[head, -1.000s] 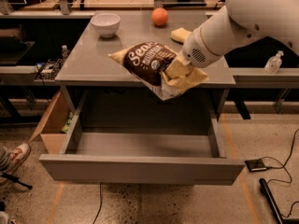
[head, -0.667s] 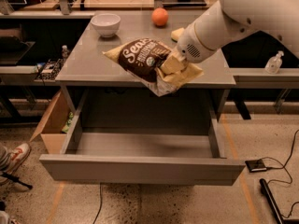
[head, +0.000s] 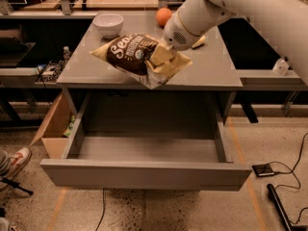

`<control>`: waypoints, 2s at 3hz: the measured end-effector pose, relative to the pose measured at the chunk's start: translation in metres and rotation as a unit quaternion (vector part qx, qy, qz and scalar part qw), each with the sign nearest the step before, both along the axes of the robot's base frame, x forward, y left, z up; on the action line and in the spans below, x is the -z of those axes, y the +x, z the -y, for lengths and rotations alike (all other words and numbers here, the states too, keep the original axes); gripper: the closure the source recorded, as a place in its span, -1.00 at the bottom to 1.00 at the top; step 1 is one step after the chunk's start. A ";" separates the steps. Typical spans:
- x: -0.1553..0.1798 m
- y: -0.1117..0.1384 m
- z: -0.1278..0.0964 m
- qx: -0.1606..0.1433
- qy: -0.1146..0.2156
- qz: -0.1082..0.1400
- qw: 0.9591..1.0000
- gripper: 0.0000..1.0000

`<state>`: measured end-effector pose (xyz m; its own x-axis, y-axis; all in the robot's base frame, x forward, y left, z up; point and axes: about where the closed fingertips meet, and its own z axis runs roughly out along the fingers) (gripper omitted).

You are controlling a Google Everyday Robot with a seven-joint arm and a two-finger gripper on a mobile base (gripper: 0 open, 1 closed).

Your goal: Pick brown chip bag from top drawer and place on counter

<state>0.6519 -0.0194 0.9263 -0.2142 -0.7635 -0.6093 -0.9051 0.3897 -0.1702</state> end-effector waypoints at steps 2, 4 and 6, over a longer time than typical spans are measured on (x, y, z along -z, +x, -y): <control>0.004 0.037 -0.022 0.026 -0.026 0.011 0.999 1.00; 0.007 0.057 -0.030 0.063 -0.040 0.023 0.997 1.00; 0.014 0.066 -0.036 0.076 -0.047 0.021 0.996 1.00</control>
Offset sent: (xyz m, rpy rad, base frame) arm 0.0578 0.0304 -0.0004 -0.0729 -0.0492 -0.1001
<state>0.7184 0.0161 0.9119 -0.3075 -0.7787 -0.5469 -0.8281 0.5021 -0.2493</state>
